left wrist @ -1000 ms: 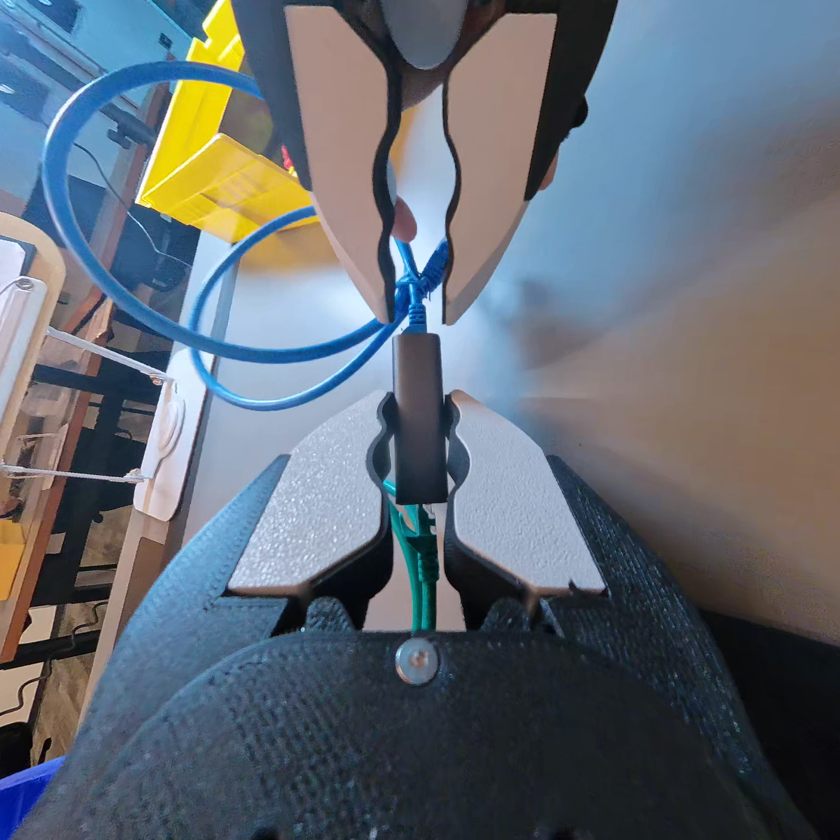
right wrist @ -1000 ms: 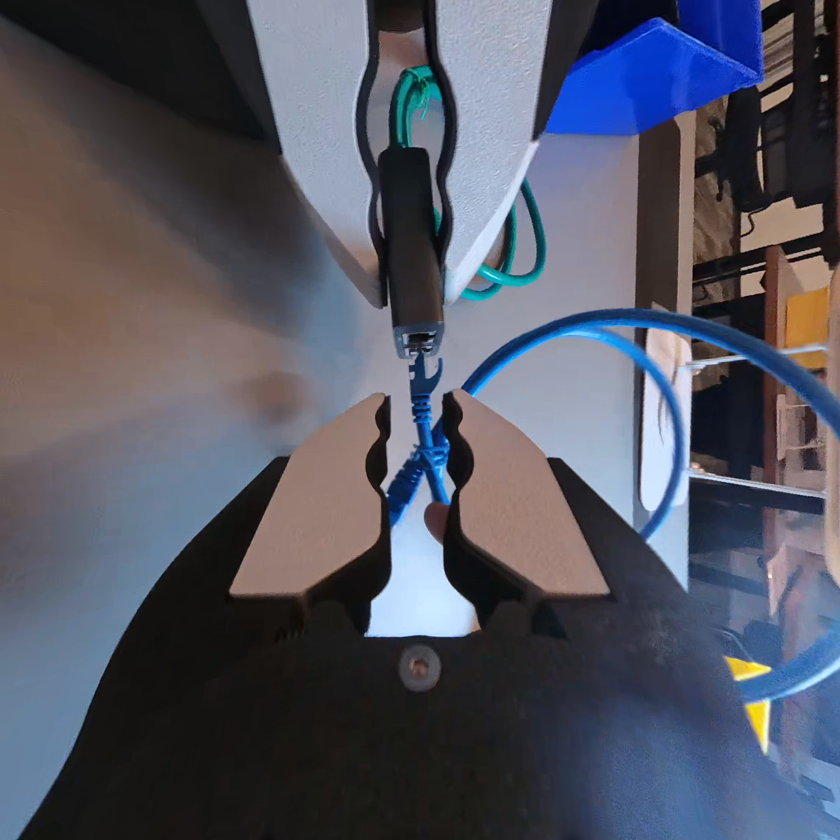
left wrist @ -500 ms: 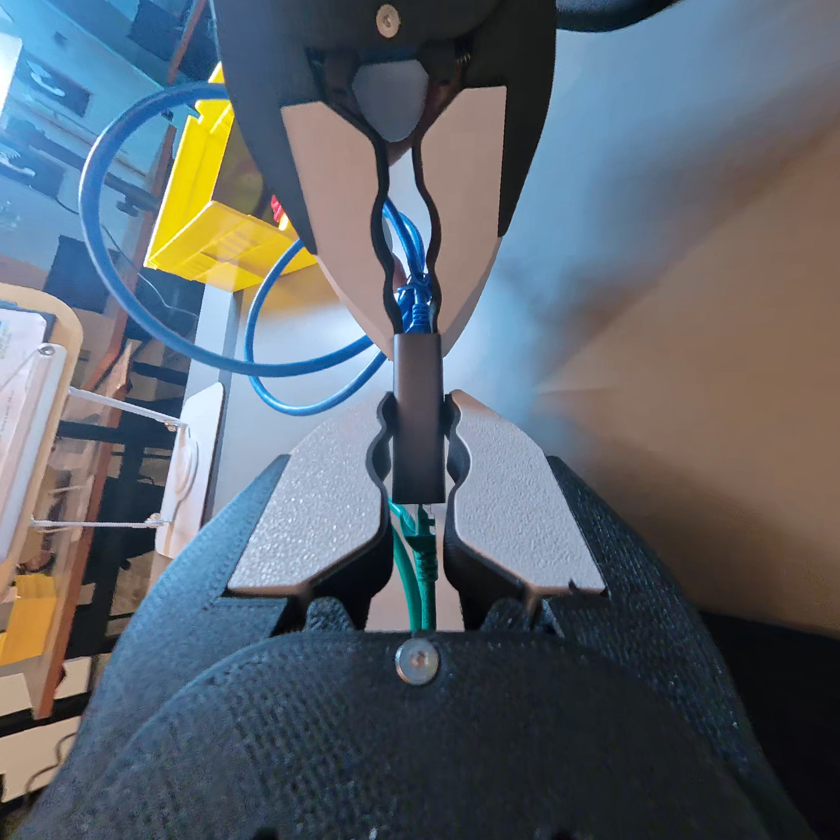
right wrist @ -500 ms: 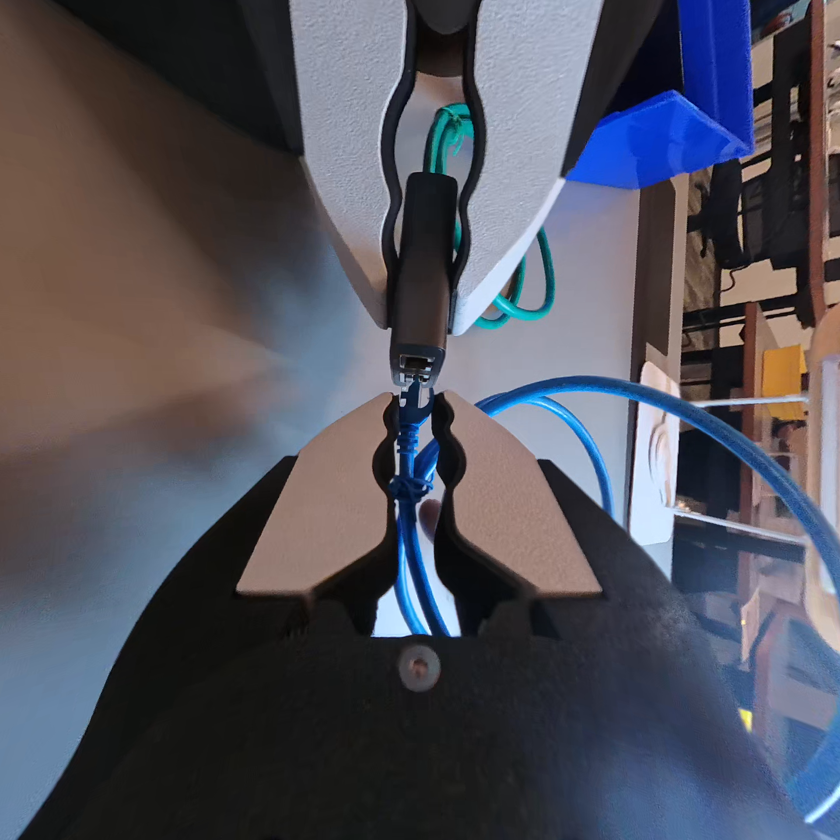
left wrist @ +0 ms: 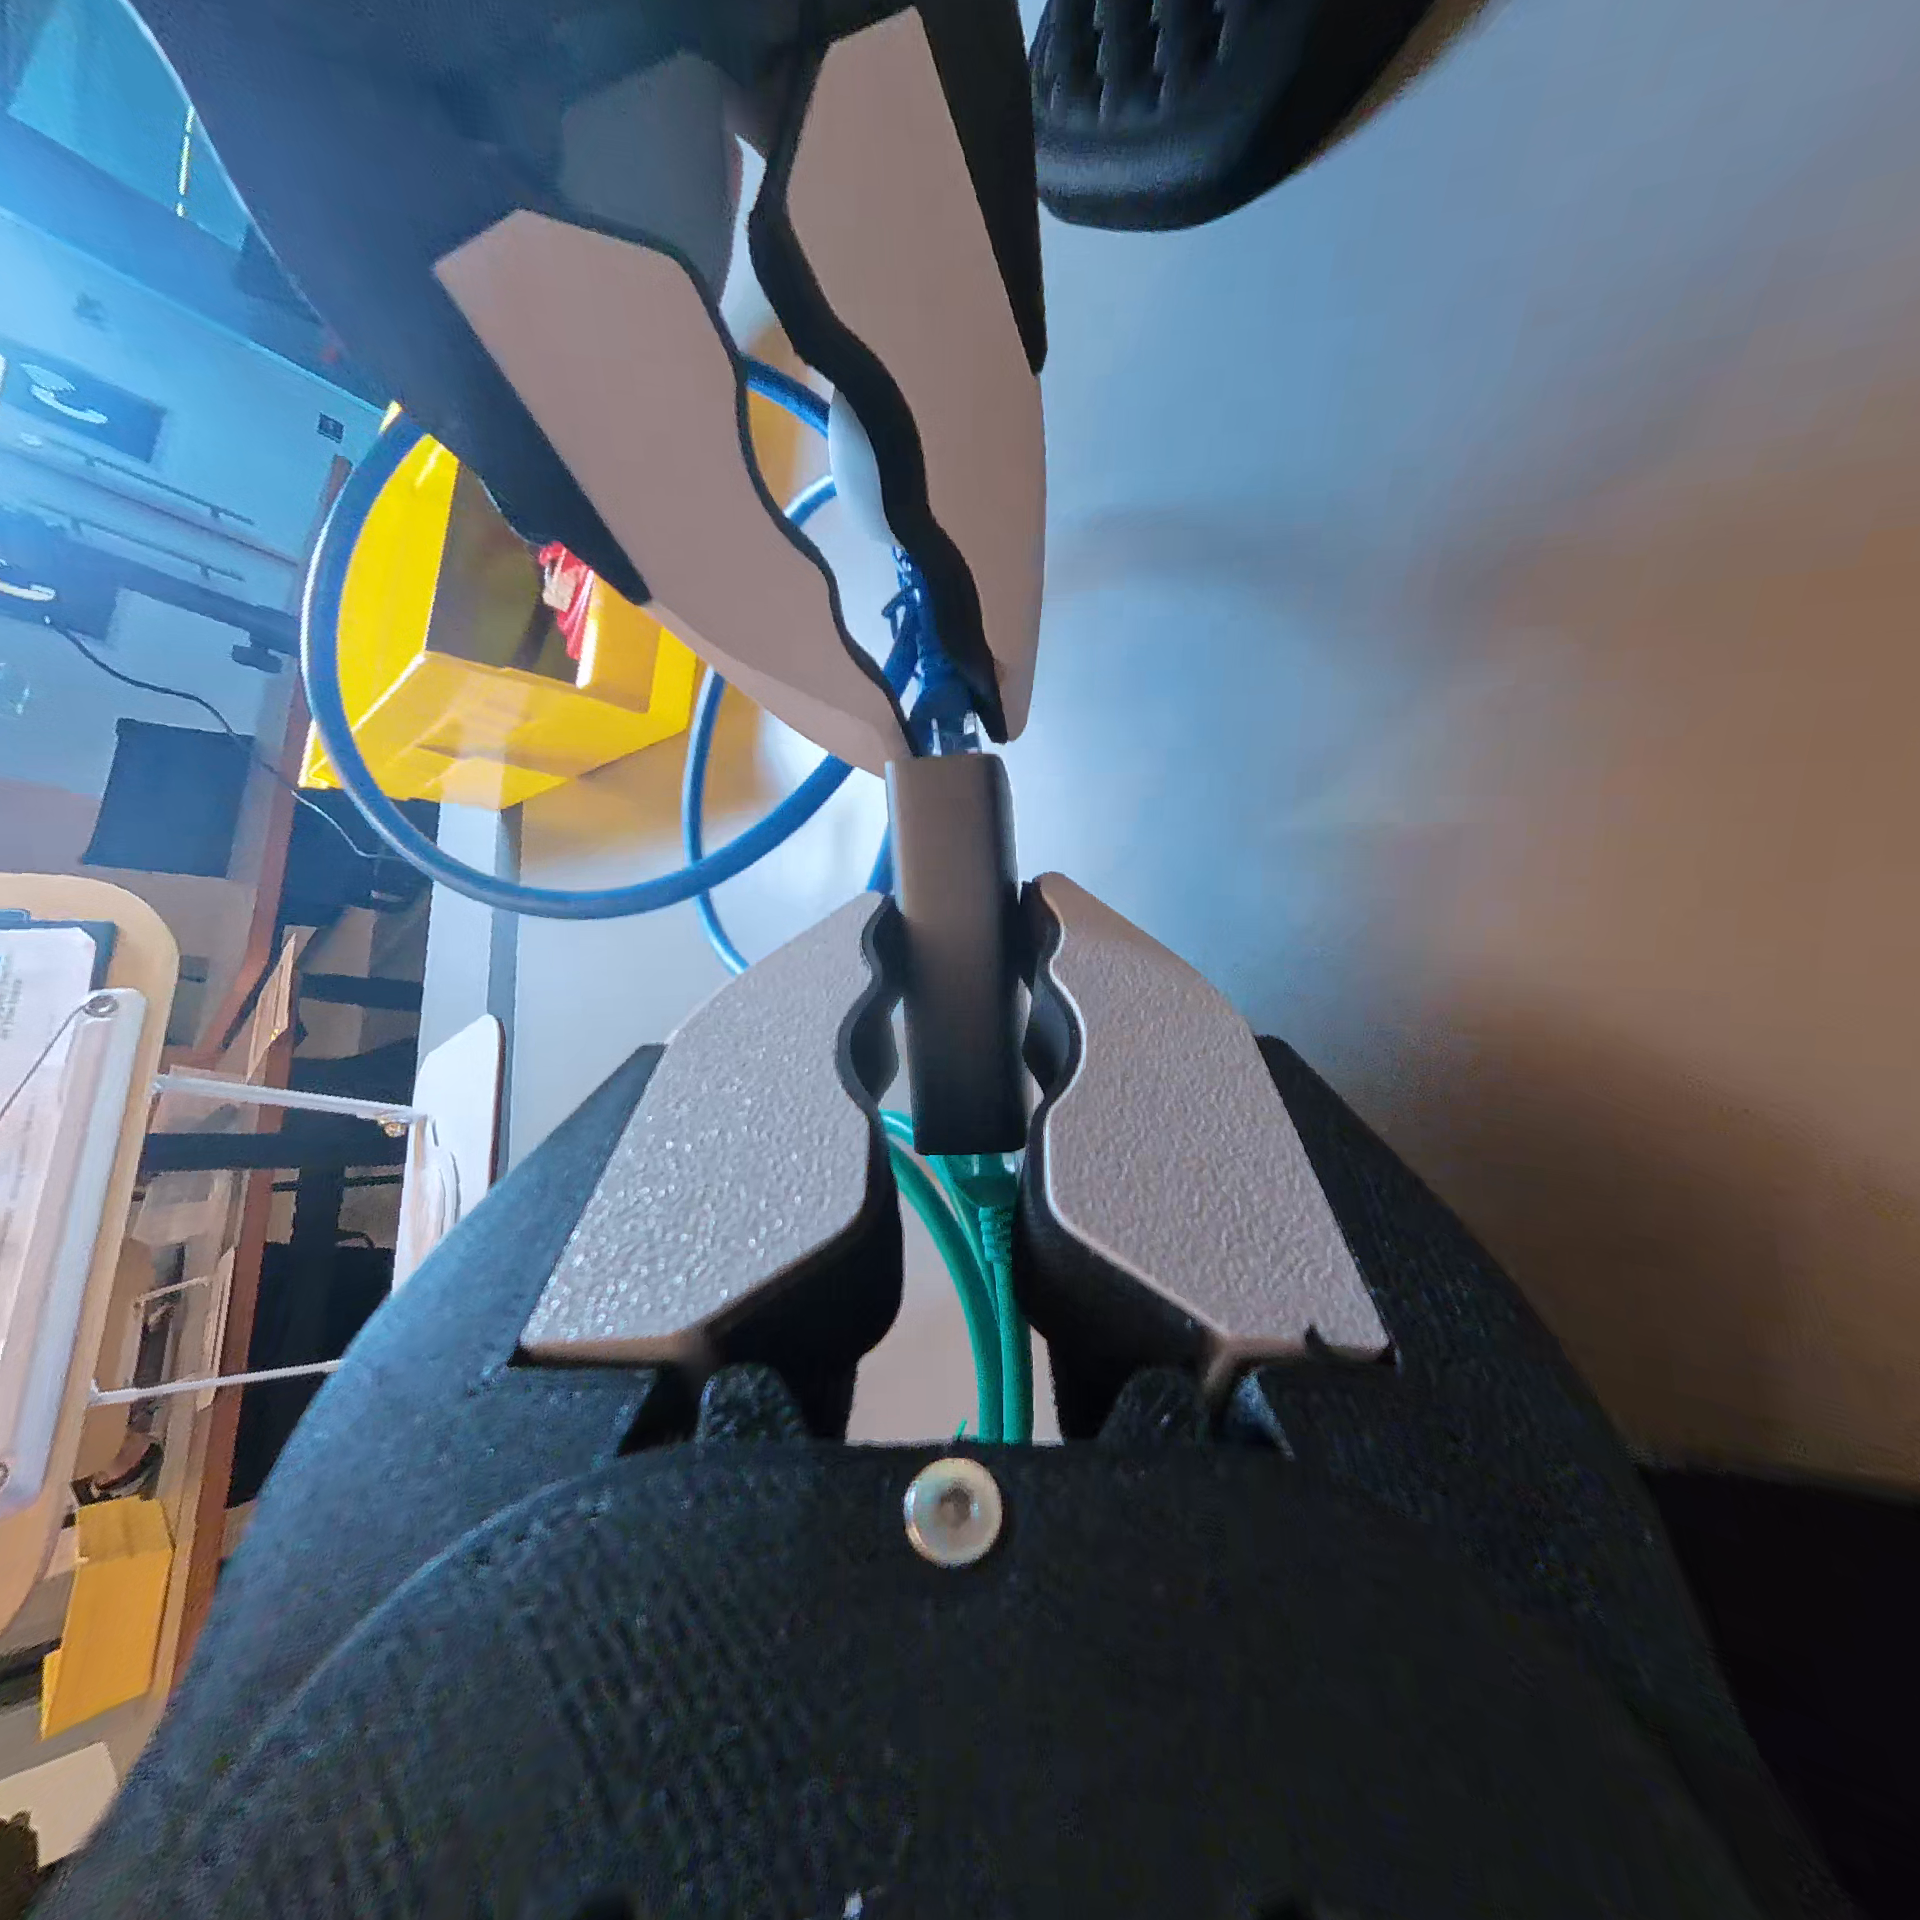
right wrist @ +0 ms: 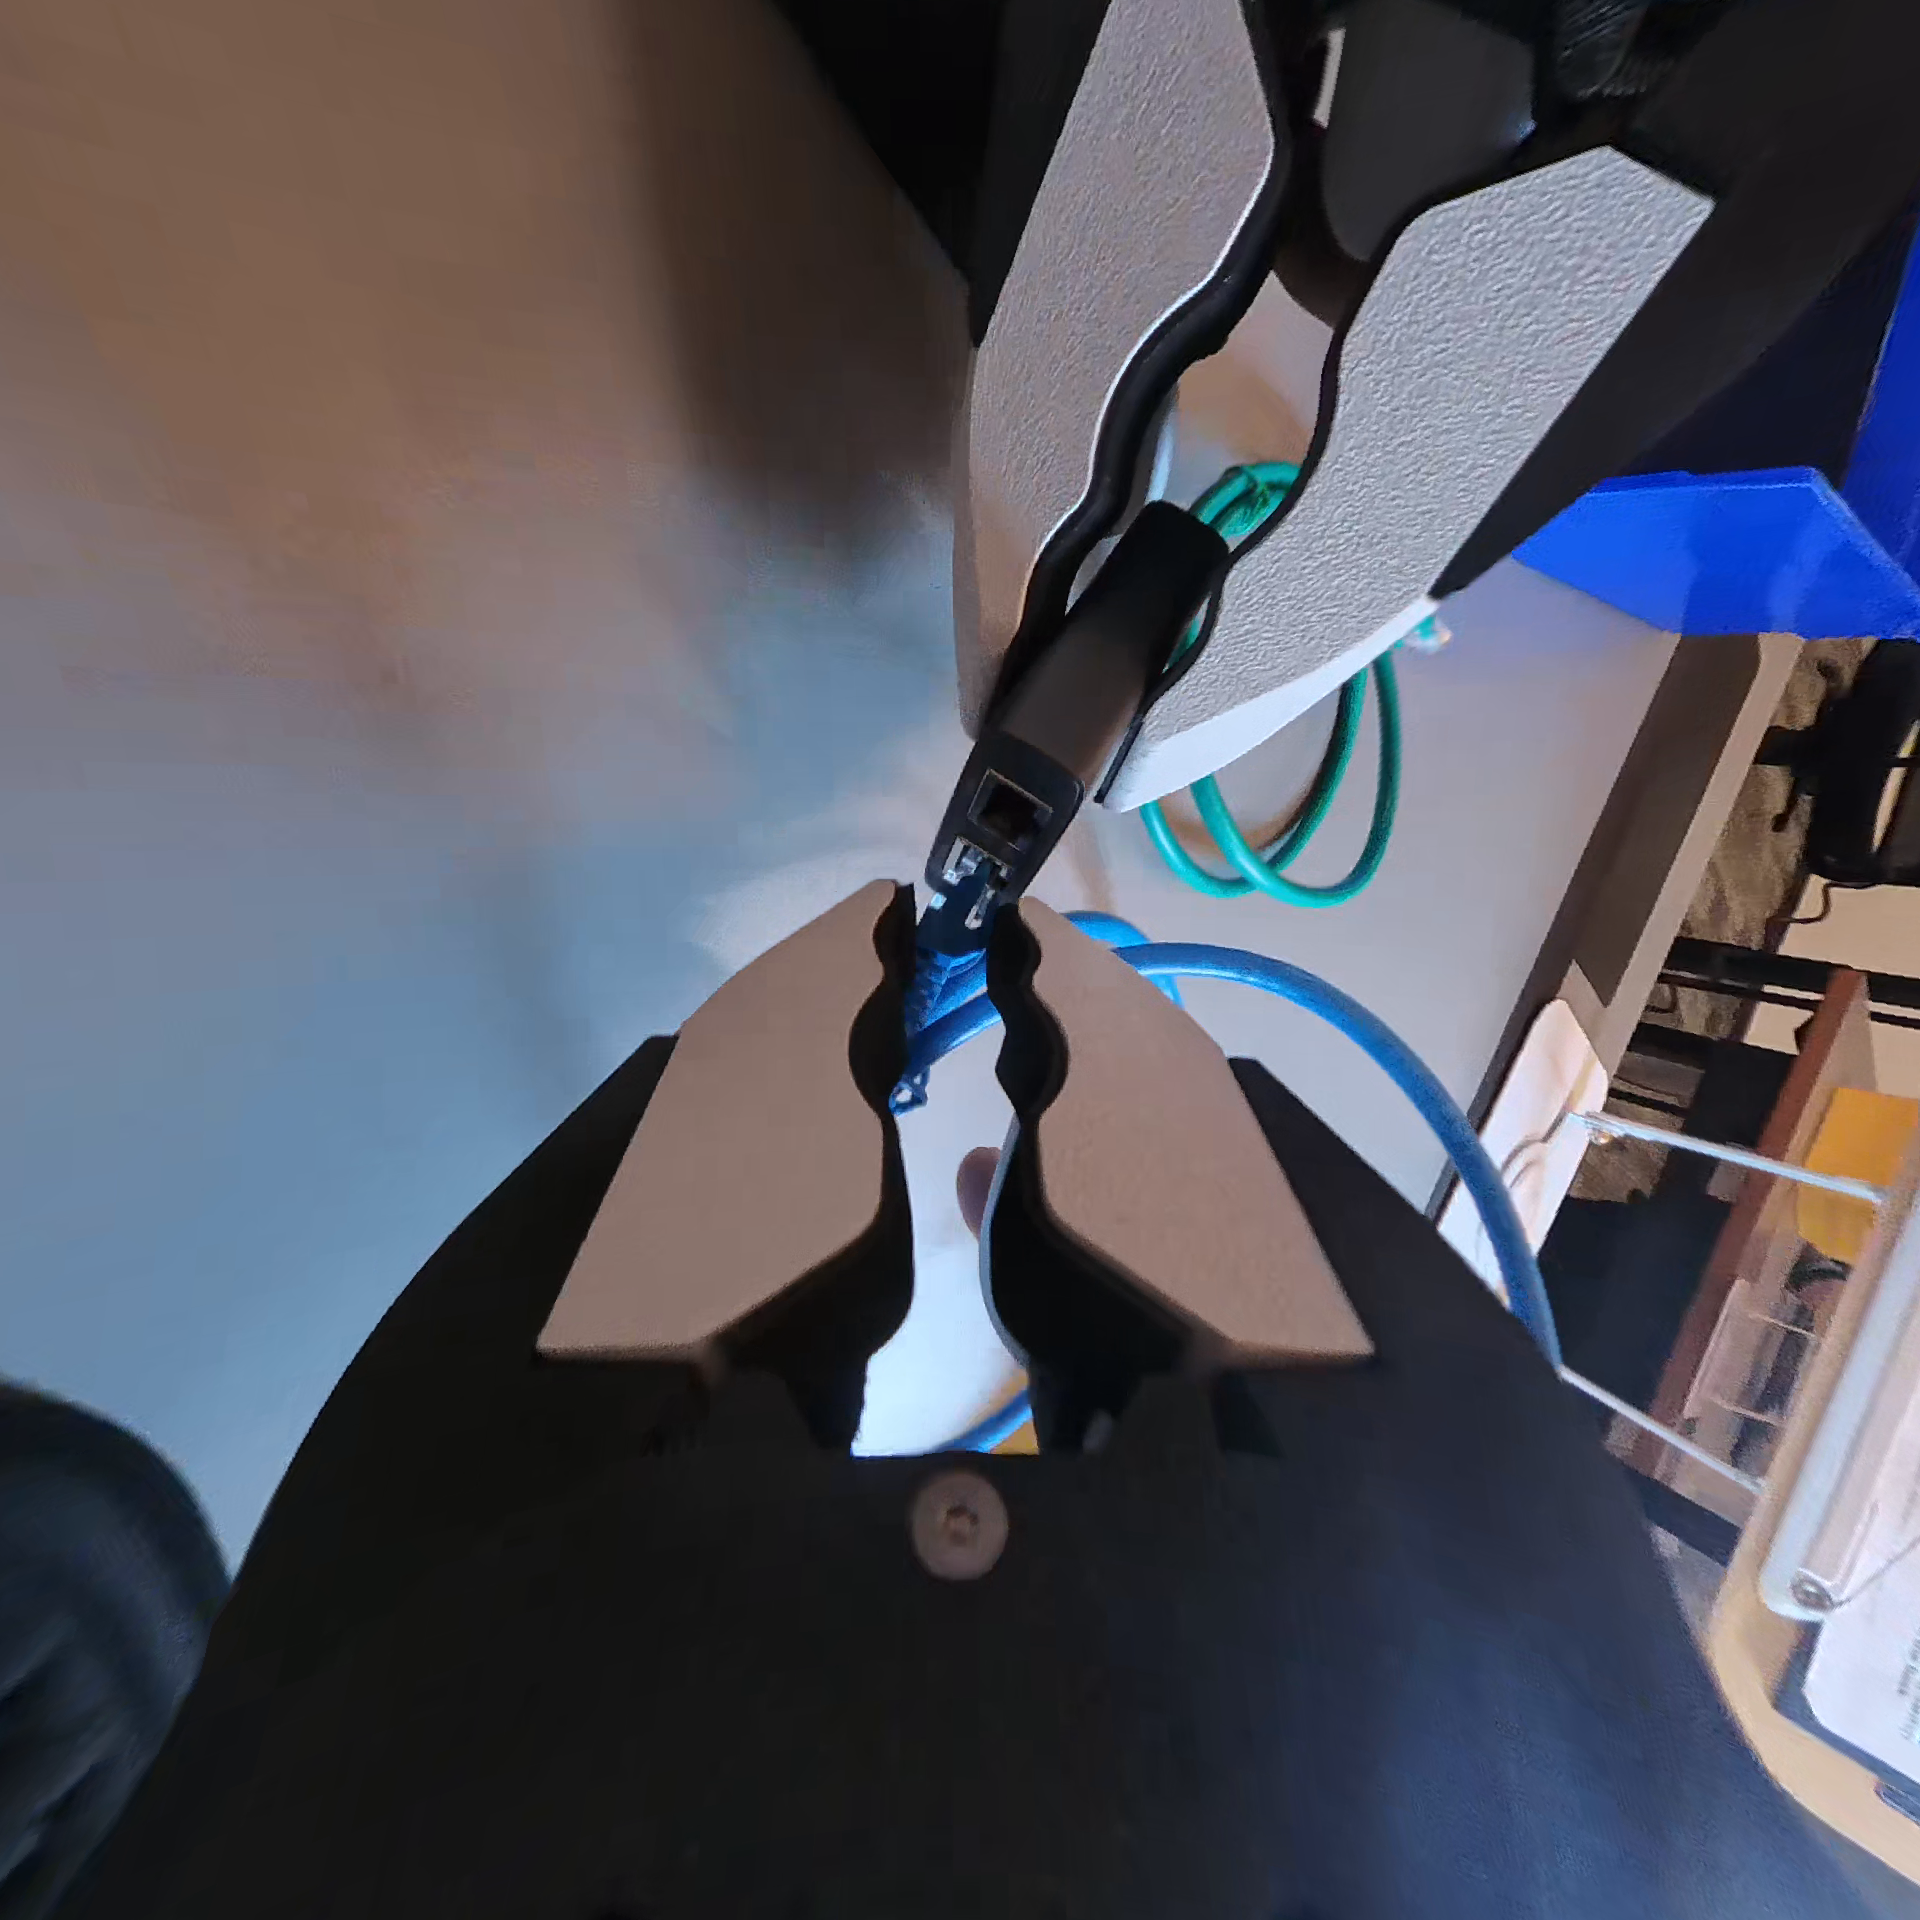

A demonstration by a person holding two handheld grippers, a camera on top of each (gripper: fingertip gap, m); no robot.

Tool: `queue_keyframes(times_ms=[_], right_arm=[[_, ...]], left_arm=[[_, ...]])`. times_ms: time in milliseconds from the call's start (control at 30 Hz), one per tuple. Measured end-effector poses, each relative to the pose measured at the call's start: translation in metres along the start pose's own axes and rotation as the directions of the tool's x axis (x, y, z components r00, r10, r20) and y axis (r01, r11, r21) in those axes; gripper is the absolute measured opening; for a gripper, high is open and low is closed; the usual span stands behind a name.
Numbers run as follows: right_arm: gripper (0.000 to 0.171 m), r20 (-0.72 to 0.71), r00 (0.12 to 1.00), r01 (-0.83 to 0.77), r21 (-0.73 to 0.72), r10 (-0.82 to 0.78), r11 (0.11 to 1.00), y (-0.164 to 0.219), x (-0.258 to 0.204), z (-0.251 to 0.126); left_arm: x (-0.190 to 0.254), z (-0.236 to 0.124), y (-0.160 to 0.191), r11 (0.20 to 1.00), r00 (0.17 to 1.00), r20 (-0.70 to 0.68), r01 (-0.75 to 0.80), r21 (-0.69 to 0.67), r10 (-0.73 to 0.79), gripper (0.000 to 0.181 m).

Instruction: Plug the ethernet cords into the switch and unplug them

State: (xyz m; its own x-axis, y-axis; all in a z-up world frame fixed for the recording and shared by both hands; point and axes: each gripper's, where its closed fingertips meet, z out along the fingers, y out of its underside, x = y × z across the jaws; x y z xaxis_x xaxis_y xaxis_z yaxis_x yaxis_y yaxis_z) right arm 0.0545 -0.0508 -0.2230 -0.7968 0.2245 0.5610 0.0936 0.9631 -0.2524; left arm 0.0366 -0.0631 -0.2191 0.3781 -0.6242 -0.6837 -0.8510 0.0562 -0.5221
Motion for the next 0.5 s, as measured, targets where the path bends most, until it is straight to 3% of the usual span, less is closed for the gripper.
queue_keyframes(times_ms=[233, 500], right_arm=[[0.013, 0.059, 0.998, 0.041, -0.069, -0.037, 0.997, 0.000, -0.021, -0.003], [0.014, 0.148, 0.972, -0.204, 0.133, 0.185, 0.970, -0.010, -0.017, -0.020]], left_arm=[[0.014, 0.010, -0.004, 1.000, 0.997, -0.075, 0.003, -0.028, -0.005, 0.022], [0.009, 0.002, -0.017, 0.995, 0.994, -0.082, 0.081, 0.050, -0.077, 0.022]])
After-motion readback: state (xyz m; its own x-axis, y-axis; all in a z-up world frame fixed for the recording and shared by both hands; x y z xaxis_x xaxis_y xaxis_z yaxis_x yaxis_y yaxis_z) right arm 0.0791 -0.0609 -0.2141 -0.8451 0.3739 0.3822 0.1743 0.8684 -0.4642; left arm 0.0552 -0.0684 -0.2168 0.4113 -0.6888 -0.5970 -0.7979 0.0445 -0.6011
